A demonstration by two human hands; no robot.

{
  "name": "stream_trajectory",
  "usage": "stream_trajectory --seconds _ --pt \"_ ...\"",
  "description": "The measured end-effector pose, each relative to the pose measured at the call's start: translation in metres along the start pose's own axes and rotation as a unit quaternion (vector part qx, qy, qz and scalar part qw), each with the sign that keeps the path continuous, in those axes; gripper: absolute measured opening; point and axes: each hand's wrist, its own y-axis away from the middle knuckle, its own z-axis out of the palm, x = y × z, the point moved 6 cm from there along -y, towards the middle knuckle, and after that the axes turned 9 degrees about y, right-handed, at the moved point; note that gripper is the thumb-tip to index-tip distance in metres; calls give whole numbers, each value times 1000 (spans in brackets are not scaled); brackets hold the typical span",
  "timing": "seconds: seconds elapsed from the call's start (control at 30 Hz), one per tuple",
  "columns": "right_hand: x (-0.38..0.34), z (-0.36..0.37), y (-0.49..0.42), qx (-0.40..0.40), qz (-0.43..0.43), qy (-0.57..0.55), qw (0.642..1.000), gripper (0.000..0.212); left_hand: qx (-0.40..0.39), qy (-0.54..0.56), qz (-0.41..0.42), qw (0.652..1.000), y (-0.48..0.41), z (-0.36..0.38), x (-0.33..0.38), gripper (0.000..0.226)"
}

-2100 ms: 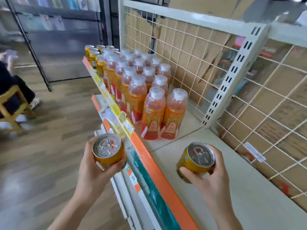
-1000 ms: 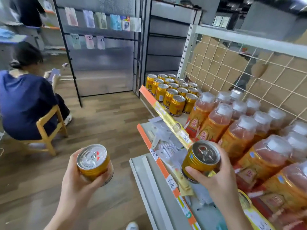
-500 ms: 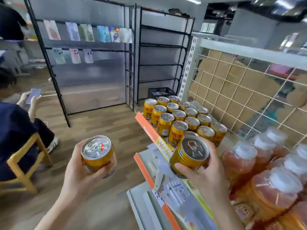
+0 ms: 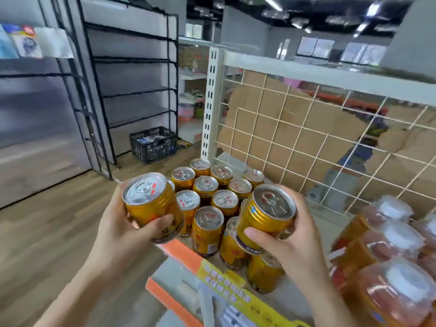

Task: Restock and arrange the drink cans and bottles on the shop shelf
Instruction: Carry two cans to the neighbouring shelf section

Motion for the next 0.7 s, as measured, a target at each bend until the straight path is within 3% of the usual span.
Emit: stream_trajectory --seconds 0.17,0.3,0.37,0.43,0.53,0.7 --pt "-9 22 -53 49 24 35 998 77 -132 77 -14 988 -101 12 -16 74" --pt "0 34 -103 69 66 89 991 88 -197 101 -20 975 -166 38 -37 59" --pt "9 38 -132 67 93 103 988 82 -227 110 -33 967 -197 53 -51 69" --pt "17 44 -160 68 100 111 987 76 -257 92 -35 961 -223 68 -66 80" --pt "35 55 -196 71 100 118 985 70 -286 58 -8 957 -253 92 -83 65" --pt "66 71 -234 60 110 148 981 67 -328 -9 20 944 -279 121 -119 69"
